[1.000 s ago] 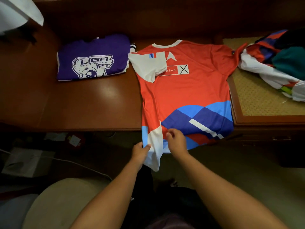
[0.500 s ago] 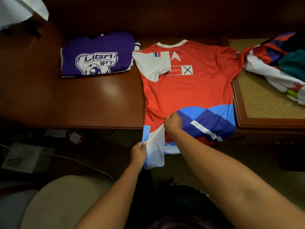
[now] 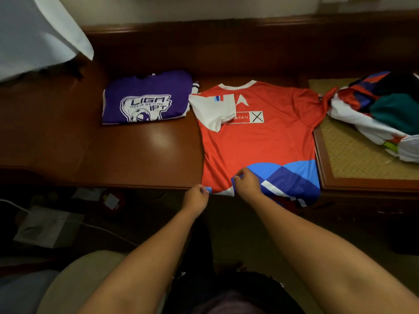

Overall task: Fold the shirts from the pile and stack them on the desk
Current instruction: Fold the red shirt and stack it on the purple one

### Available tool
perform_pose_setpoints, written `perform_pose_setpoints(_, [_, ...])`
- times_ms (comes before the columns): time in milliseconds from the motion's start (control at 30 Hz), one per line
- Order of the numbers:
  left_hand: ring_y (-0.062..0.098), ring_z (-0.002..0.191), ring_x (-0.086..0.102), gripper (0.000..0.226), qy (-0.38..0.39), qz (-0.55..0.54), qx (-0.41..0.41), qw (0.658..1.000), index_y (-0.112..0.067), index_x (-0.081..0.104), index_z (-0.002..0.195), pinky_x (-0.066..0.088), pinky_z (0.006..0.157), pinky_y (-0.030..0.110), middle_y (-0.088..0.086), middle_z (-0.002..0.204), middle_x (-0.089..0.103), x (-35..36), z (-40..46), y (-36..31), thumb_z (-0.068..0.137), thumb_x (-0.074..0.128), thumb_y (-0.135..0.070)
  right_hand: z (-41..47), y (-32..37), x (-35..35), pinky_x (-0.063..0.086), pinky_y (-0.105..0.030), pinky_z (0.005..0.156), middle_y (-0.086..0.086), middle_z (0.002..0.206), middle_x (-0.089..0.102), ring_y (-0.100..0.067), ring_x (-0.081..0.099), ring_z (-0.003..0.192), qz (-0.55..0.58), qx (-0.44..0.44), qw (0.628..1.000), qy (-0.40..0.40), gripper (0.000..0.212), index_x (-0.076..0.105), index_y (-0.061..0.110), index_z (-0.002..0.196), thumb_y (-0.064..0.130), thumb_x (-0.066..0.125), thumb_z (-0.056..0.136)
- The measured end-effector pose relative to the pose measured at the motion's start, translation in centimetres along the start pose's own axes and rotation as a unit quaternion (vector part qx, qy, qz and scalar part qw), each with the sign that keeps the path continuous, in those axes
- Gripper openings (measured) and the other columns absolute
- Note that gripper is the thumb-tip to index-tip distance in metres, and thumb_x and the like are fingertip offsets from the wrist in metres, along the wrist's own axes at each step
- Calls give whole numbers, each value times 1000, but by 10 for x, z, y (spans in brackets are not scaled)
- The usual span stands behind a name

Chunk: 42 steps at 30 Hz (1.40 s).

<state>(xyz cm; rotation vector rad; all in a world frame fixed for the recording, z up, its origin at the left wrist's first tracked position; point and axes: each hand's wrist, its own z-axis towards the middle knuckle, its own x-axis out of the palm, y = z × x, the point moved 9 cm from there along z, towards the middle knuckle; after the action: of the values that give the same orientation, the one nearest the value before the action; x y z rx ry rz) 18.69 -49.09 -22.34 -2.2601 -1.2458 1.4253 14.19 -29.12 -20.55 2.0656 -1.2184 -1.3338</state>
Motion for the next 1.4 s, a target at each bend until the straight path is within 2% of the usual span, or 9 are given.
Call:
perform_pose_setpoints(167, [34,93,62,8,-5,5,66,998,-14,56,82,44,77,32,20,96,66,-22,15,-57,90,56,-13,4,12,-35,34,-26,70,-7,83,56,-25,54,86,-25,-17,999,-15,16,58,7,105,14,49,94])
perform_pose_setpoints(400, [34,103,60,21,-3,62,161,985,-4,63,107,43,83,33,19,109,67,-32,56,-151,93,54,-17,37,26,-92,32,-30,63,-3,70,55,-27,54,76,-48,-25,997,-48,6,55,12,92,14,49,93])
perform_pose_setpoints(533, [33,107,59,21,35,97,208,973,-7,62,107,42,84,33,16,112,66,-14,88,-199,93,52,-19,69,24,-128,35,-32,64,-10,73,58,-33,59,83,-57,0,995,-85,12,59,6,97,14,52,91])
perform_pose_setpoints(700, [31,107,59,22,86,141,258,952,-10,62,109,42,82,30,12,112,66,19,117,-255,93,52,-21,105,12,-181,41,-36,73,-24,95,66,-37,60,93,-42,51,987,-148,16,62,2,99,14,55,91])
perform_pose_setpoints(867, [33,105,59,25,132,166,297,931,-8,61,114,42,80,31,15,111,66,62,140,-319,93,50,-17,136,-17,-238,40,-35,73,-22,95,65,-35,60,91,20,109,971,-212,9,61,6,90,12,55,89])
perform_pose_setpoints(1000, [33,107,59,28,154,188,311,919,-7,60,116,44,84,33,18,114,65,101,169,-372,91,49,-16,171,-46,-278,42,-37,76,-24,97,66,-37,60,96,71,157,951,-255,16,64,-1,91,12,54,88])
perform_pose_setpoints(1167, [33,113,56,32,167,234,350,891,-3,59,121,39,91,32,20,122,61,151,199,-448,91,52,-12,220,-80,-288,43,-36,87,-23,118,62,-37,57,110,140,219,938,-231,36,60,1,114,30,56,93])
perform_pose_setpoints(1300, [33,125,49,45,177,280,379,864,0,48,134,34,101,32,22,136,51,195,222,-502,92,55,-13,248,-93,-287,48,-35,87,-12,110,66,-30,61,104,210,235,918,-239,37,62,7,114,35,62,89])
perform_pose_setpoints(1400, [34,130,43,59,177,317,373,854,-2,37,142,32,104,32,23,145,39,222,237,-520,88,57,-12,260,-99,-281,53,-39,83,-4,92,67,-24,64,88,280,246,898,-236,19,66,12,96,25,67,82])
